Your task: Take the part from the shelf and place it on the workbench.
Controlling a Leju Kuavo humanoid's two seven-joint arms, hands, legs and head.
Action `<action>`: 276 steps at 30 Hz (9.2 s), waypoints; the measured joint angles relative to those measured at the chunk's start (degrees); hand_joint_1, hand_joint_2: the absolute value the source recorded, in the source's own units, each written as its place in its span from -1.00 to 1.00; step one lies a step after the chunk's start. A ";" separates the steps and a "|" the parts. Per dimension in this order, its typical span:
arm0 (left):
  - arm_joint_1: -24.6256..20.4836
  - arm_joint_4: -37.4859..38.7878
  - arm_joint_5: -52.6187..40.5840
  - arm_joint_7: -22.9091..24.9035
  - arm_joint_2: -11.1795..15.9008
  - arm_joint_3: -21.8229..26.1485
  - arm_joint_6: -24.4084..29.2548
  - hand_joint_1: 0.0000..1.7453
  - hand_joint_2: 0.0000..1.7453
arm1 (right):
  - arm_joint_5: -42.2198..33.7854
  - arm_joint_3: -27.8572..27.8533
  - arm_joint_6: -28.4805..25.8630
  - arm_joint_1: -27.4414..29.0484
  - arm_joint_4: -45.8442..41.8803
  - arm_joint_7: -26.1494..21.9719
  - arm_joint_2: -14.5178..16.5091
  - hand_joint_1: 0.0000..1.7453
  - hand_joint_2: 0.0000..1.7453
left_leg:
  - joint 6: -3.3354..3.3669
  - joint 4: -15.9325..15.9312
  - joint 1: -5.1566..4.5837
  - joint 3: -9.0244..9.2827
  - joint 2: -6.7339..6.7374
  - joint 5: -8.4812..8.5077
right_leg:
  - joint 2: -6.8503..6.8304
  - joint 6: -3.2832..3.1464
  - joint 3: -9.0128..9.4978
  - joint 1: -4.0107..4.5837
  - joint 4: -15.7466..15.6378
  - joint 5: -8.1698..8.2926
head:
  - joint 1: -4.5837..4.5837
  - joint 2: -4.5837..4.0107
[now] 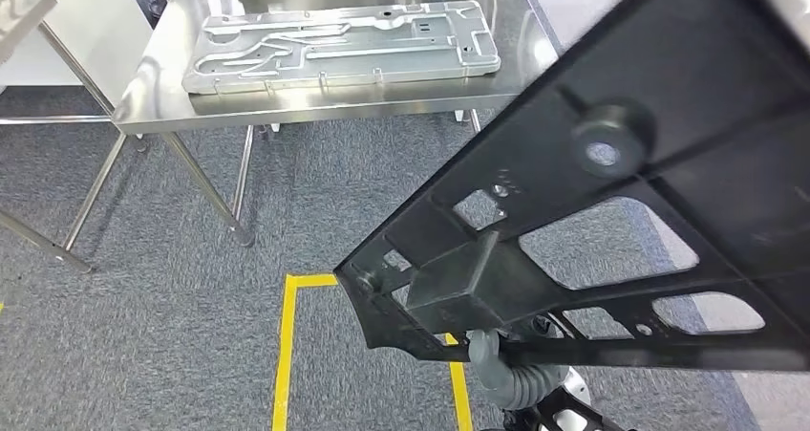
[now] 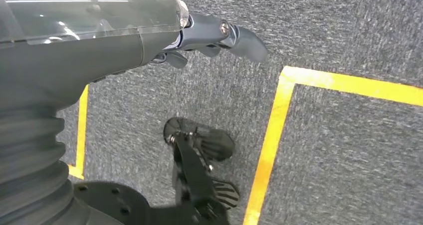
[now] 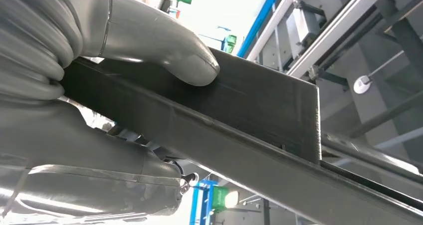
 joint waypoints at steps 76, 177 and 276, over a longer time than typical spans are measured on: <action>0.87 0.00 0.23 -1.21 0.39 -0.01 -1.22 -1.00 1.00 | -4.07 -2.99 4.03 -7.83 2.75 0.00 -1.19 1.00 1.00 | 3.21 -11.25 -0.75 1.21 0.61 8.02 | -1.08 2.93 0.42 0.31 10.17 -6.14 | -0.02 0.00; -0.97 0.00 -1.50 -4.57 -0.03 -0.98 -3.60 -1.00 1.00 | 74.55 9.31 -15.64 -55.37 96.23 31.76 6.88 -1.00 -1.00 | 1.48 -11.37 -0.64 0.36 0.22 8.85 | -0.93 0.56 -2.10 1.29 0.74 1.76 | 0.00 0.00; 3.47 0.02 -0.82 -7.31 -2.70 0.96 -5.91 -1.00 -1.00 | 42.83 -66.54 -13.72 -2.97 104.23 38.58 5.24 -1.00 -1.00 | -0.93 -1.44 -0.46 -4.77 1.29 1.42 | -1.35 -0.27 3.36 0.27 -1.61 -1.03 | -0.07 0.00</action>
